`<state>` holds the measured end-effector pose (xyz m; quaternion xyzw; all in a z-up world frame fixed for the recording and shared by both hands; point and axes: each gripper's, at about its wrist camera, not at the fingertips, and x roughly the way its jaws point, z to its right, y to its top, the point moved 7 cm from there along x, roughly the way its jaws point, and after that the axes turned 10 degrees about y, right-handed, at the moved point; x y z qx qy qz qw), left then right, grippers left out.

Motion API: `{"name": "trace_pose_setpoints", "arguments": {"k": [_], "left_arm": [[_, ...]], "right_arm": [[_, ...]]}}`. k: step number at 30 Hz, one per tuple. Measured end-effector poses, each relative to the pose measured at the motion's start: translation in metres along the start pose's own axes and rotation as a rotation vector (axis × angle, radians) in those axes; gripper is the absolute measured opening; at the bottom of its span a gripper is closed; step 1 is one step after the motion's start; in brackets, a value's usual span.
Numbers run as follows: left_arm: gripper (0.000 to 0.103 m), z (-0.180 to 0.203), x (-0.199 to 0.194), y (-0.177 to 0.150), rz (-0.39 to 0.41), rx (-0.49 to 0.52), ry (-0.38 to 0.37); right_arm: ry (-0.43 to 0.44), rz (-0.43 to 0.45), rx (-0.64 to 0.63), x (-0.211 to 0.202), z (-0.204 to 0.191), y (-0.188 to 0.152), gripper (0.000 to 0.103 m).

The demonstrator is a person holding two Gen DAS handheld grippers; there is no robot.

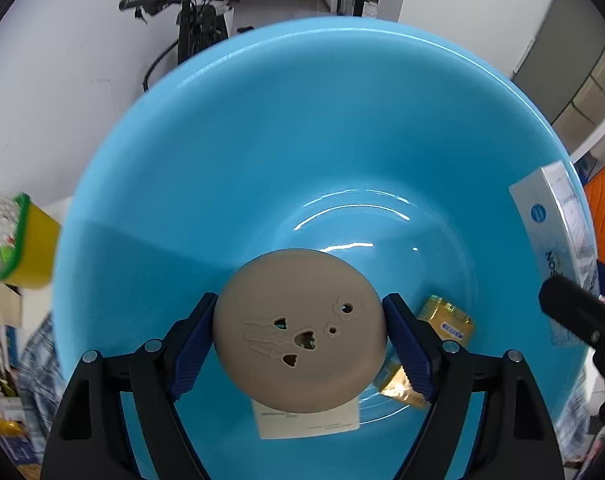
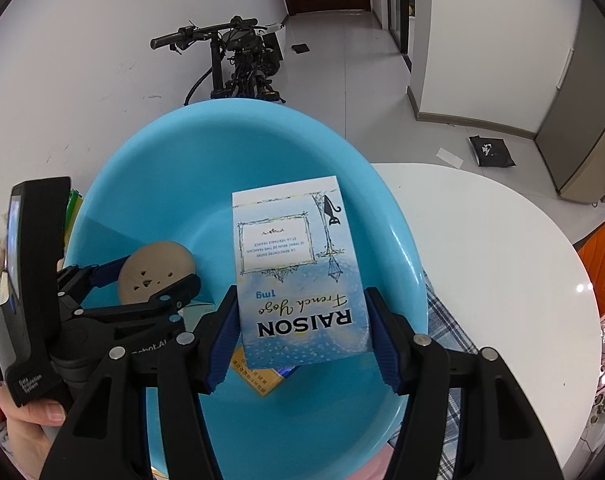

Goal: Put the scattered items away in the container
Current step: 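Open the left tool to drop the disc while the right tool releases the RAISON box into the basin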

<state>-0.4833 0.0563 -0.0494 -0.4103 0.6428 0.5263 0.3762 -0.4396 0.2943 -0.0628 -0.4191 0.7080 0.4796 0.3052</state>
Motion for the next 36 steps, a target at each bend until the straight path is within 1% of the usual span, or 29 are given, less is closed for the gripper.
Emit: {"name": "trace_pose_setpoints", "arguments": {"k": [2, 5, 8, 11, 17, 21, 24, 27, 29, 31, 34, 36], "left_arm": [[0.084, -0.003, -0.009, 0.003, 0.042, 0.0, 0.002], [0.084, -0.009, -0.024, 0.006, 0.088, -0.016, -0.042], [0.088, -0.012, -0.037, 0.007, 0.119, -0.026, -0.079], [0.088, -0.011, -0.047, 0.011, 0.148, -0.022, -0.092], [0.088, -0.008, -0.051, 0.008, 0.153, -0.02, -0.077], [0.088, -0.021, -0.055, 0.004, 0.165, -0.041, -0.054], [0.088, -0.033, -0.059, 0.004, 0.171, -0.07, -0.059], [0.088, -0.042, -0.062, 0.006, 0.176, -0.099, -0.086], [0.088, -0.046, -0.063, 0.007, 0.176, -0.111, -0.09], [0.088, -0.048, -0.064, 0.008, 0.182, -0.116, -0.085], [0.088, -0.054, -0.062, 0.011, 0.192, -0.119, -0.057], [0.088, -0.058, -0.061, 0.012, 0.193, -0.122, -0.061]], "right_arm": [[0.001, 0.001, -0.001, -0.001, -0.001, -0.001, 0.058], [0.008, 0.002, 0.004, -0.002, -0.003, -0.002, 0.058], [0.017, 0.009, 0.0, -0.005, -0.008, -0.002, 0.058], [0.026, 0.02, -0.003, -0.007, -0.012, -0.001, 0.058], [0.019, 0.025, -0.012, -0.011, -0.015, 0.002, 0.058], [0.021, 0.017, 0.003, -0.005, -0.012, -0.001, 0.058], [0.023, 0.006, 0.008, 0.003, -0.012, -0.004, 0.058], [0.02, -0.011, 0.003, 0.016, -0.016, -0.008, 0.058], [0.019, -0.024, -0.004, 0.026, -0.021, -0.01, 0.058], [0.028, -0.035, -0.01, 0.035, -0.027, -0.01, 0.058], [0.029, -0.052, -0.029, 0.048, -0.038, -0.012, 0.058], [0.033, -0.061, -0.037, 0.055, -0.045, -0.013, 0.058]]}}
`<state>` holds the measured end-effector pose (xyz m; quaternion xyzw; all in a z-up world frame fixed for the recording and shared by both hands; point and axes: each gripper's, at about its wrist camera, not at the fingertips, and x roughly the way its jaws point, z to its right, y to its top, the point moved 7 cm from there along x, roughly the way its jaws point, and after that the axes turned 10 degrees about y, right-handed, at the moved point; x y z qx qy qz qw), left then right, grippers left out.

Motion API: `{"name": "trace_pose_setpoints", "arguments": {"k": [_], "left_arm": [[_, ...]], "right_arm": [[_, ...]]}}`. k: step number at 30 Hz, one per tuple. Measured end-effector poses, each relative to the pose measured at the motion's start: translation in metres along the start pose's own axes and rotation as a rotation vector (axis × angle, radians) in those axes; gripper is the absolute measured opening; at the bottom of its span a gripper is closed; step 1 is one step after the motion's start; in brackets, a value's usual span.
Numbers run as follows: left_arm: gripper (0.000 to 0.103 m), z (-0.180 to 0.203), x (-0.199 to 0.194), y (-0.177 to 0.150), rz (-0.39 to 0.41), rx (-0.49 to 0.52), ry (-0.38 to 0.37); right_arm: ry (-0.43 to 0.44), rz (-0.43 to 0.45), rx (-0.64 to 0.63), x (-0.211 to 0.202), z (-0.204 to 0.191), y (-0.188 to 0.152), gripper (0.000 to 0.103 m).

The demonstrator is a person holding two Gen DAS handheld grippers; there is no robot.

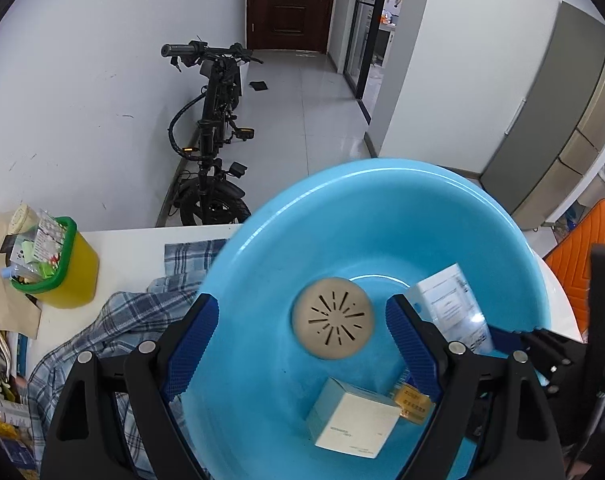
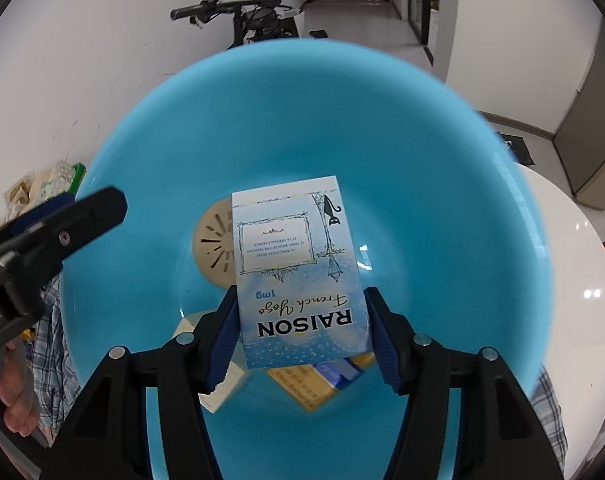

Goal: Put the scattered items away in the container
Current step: 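Open the left tool to drop the disc while the right tool releases the RAISON box into the basin, then raise both tools away from the basin back toward the items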

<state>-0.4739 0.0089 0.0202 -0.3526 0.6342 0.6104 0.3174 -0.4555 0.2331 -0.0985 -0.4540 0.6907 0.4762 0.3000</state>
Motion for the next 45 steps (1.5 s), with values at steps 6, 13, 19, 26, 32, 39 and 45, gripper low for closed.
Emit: {"name": "trace_pose_setpoints", "arguments": {"k": [6, 13, 19, 26, 32, 39, 45], "left_arm": [[0.088, -0.003, 0.002, -0.002, 0.014, 0.03, 0.021], [0.088, -0.005, 0.001, -0.002, 0.012, -0.017, 0.006], [0.088, -0.003, -0.007, -0.002, 0.023, -0.029, 0.004], [0.088, 0.001, -0.026, -0.005, 0.11, 0.05, 0.071], [0.088, -0.004, -0.051, -0.008, 0.206, 0.004, 0.034], [0.091, -0.013, -0.077, -0.016, 0.312, -0.058, -0.053], [0.091, -0.003, -0.091, -0.033, 0.351, 0.011, -0.019]], "right_arm": [[-0.006, -0.014, -0.016, 0.015, -0.012, -0.001, 0.065], [-0.053, -0.013, -0.036, 0.016, -0.012, -0.01, 0.07], [-0.095, 0.031, -0.041, 0.003, -0.012, -0.016, 0.087], [-0.112, 0.139, -0.098, -0.026, -0.027, -0.021, 0.093], [-0.167, 0.274, -0.165, -0.053, -0.038, -0.018, 0.098], [-0.183, 0.421, -0.205, -0.089, -0.043, -0.025, 0.101], [-0.163, 0.444, -0.214, -0.102, -0.047, -0.038, 0.101]]}}
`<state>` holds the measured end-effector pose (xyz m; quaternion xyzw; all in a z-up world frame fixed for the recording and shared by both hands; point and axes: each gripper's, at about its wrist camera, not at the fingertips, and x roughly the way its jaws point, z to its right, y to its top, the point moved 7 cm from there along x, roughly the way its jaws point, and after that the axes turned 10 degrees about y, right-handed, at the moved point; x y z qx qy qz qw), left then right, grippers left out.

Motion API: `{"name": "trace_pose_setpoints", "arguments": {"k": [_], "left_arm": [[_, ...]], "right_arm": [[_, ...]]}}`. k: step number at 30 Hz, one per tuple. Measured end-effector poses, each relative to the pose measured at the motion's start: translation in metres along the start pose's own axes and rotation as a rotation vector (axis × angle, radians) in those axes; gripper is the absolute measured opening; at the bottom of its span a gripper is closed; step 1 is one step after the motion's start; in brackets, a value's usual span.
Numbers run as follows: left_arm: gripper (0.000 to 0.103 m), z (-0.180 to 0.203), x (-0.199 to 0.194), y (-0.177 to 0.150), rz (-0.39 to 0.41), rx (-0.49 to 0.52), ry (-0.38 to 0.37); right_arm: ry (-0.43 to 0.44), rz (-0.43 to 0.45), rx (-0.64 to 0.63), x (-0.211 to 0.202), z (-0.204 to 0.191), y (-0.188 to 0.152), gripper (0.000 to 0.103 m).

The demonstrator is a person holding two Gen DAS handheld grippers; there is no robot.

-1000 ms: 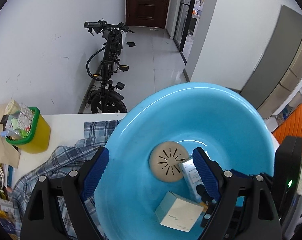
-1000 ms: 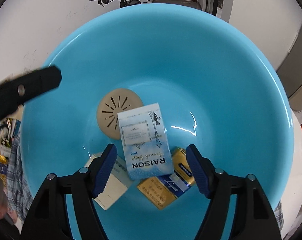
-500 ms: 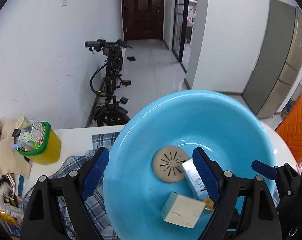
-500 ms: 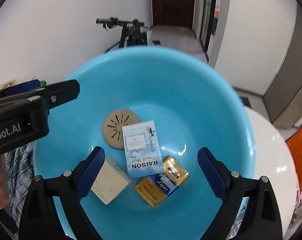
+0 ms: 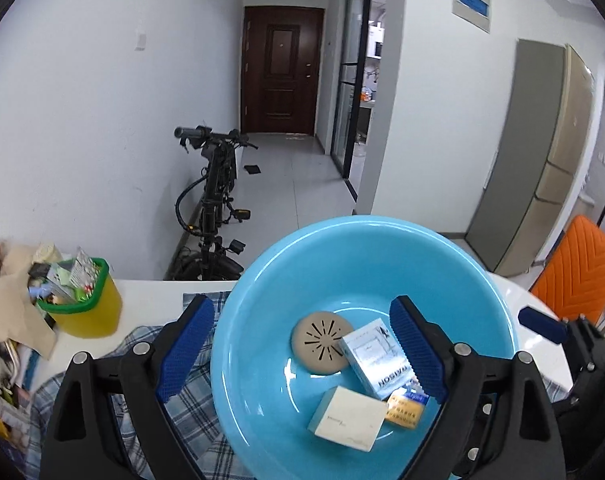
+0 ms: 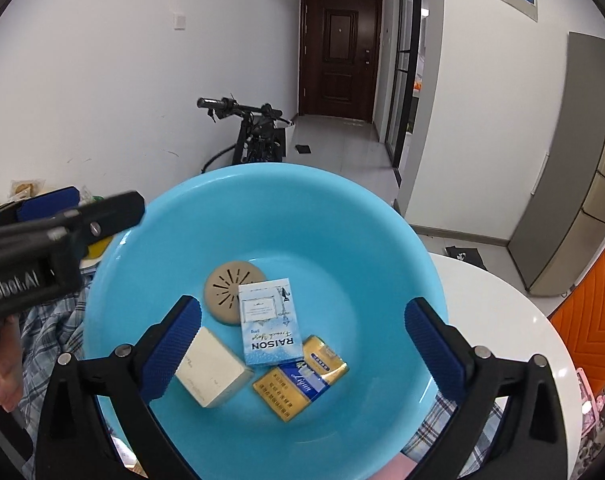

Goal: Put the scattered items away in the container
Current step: 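Raise both tools away from the basin back toward the items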

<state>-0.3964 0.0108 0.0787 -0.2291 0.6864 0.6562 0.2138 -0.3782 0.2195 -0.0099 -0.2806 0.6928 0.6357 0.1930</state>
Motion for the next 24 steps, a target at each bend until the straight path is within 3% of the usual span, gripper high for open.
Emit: {"name": "trace_pose_setpoints", "arguments": {"k": [5, 12, 18, 24], "left_arm": [[0.091, 0.009, -0.021, -0.005, 0.036, 0.053, -0.036], [0.091, 0.016, -0.069, -0.017, 0.153, 0.159, 0.02], [0.091, 0.017, -0.109, -0.035, 0.155, 0.14, -0.007], [0.096, 0.005, -0.126, -0.056, 0.088, 0.082, -0.052]], "right_arm": [[0.026, 0.015, 0.016, -0.013, -0.004, -0.01, 0.101], [0.049, 0.039, 0.003, -0.053, -0.011, -0.026, 0.101], [0.037, 0.071, -0.047, -0.087, -0.017, -0.031, 0.101], [0.045, 0.062, -0.063, -0.108, -0.019, -0.043, 0.102]]}}
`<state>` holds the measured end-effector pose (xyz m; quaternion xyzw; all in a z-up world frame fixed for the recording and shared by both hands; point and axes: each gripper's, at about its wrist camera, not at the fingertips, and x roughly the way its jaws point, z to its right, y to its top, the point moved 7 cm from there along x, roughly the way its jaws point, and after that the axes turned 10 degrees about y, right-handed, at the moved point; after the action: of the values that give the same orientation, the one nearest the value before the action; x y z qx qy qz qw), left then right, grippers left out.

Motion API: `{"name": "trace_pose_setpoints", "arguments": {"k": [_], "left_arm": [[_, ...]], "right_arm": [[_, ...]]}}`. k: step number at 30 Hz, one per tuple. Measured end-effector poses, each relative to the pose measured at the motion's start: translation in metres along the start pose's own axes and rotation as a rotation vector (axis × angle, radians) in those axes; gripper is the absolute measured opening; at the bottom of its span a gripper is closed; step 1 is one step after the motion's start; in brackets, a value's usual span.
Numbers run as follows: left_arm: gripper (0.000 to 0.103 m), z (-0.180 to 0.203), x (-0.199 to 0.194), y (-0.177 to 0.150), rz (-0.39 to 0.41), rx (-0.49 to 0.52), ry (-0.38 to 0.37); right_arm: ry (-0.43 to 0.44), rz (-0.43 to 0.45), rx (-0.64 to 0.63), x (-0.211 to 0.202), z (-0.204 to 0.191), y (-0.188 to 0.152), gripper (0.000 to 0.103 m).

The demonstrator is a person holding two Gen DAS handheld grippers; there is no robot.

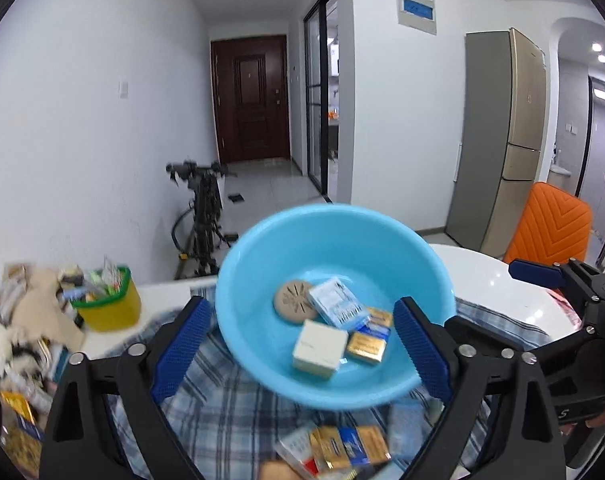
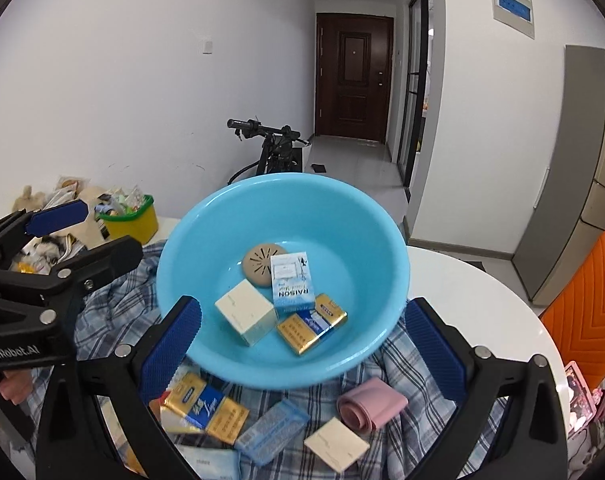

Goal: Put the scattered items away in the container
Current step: 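Raise both tools away from the basin back toward the items, then lower the left tool onto the white plastic bottle lying on the cloth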

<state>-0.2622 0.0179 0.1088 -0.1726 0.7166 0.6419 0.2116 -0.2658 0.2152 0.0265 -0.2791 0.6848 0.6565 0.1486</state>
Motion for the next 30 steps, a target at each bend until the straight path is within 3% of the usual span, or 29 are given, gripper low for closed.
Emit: {"name": "trace_pose_setpoints", "arguments": {"k": [7, 11, 14, 20, 27, 30], "left_arm": [[0.096, -0.01, -0.022, -0.025, -0.017, -0.003, 0.035], [0.096, -0.013, -0.041, -0.04, 0.024, 0.017, 0.062], [0.096, -0.014, -0.049, -0.054, -0.028, 0.01, 0.034], [0.097, -0.007, -0.051, -0.083, -0.209, 0.071, -0.005], [0.097, -0.002, -0.063, -0.106, -0.295, 0.134, -0.013], [0.097, 0.0, -0.075, -0.117, -0.28, 0.156, 0.003]], "right_arm": [[-0.005, -0.014, -0.011, -0.017, 0.003, -0.026, 0.102], [-0.01, 0.024, 0.004, -0.041, 0.003, -0.038, 0.102], [0.001, -0.008, 0.005, -0.052, 0.001, -0.05, 0.102], [0.074, -0.168, 0.045, -0.055, 0.005, -0.074, 0.102], [0.106, -0.242, 0.05, -0.07, 0.006, -0.09, 0.102], [0.111, -0.255, 0.054, -0.078, 0.004, -0.103, 0.102]]}}
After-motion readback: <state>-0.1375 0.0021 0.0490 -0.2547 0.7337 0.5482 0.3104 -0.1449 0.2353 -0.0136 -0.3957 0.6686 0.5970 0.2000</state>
